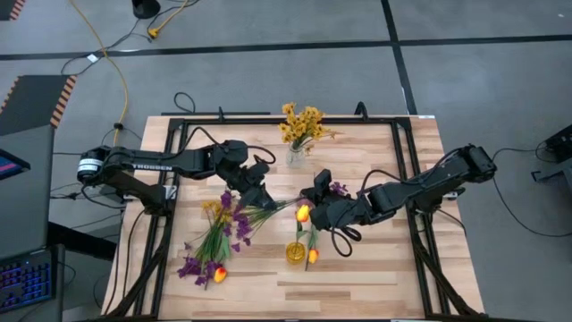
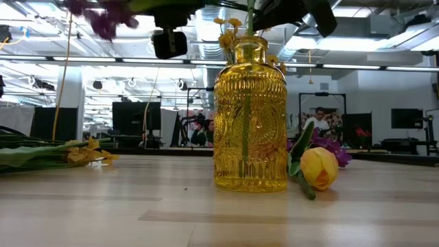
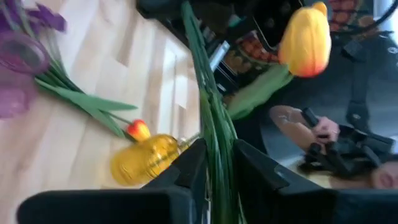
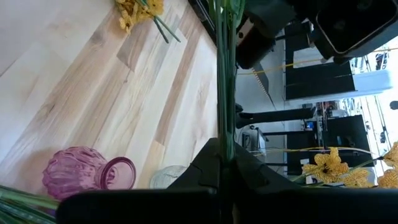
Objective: Sort flowers into vase by color
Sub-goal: Put the middle violet flowers into the violet vase
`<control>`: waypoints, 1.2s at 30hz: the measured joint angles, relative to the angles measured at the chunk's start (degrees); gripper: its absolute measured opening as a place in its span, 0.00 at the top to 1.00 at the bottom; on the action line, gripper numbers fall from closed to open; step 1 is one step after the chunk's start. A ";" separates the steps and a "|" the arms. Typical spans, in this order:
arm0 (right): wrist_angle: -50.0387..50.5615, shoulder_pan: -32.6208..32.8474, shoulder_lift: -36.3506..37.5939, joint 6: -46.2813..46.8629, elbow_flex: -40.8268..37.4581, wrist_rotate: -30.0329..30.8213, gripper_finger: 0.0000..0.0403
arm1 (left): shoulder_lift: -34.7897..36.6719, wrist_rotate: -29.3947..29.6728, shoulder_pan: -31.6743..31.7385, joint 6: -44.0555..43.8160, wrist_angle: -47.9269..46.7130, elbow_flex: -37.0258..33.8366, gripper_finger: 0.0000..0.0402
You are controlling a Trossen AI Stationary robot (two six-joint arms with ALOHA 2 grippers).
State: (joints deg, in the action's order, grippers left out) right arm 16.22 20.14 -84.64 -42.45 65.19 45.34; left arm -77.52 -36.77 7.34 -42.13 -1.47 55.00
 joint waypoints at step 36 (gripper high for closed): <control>26.85 0.01 11.01 26.06 -0.02 1.27 0.91 | 0.15 -4.96 3.78 9.15 9.41 0.00 0.61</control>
State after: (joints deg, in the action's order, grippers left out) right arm 43.07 20.15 -73.63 -16.39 65.17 46.61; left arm -77.37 -41.74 11.11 -32.97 7.94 55.00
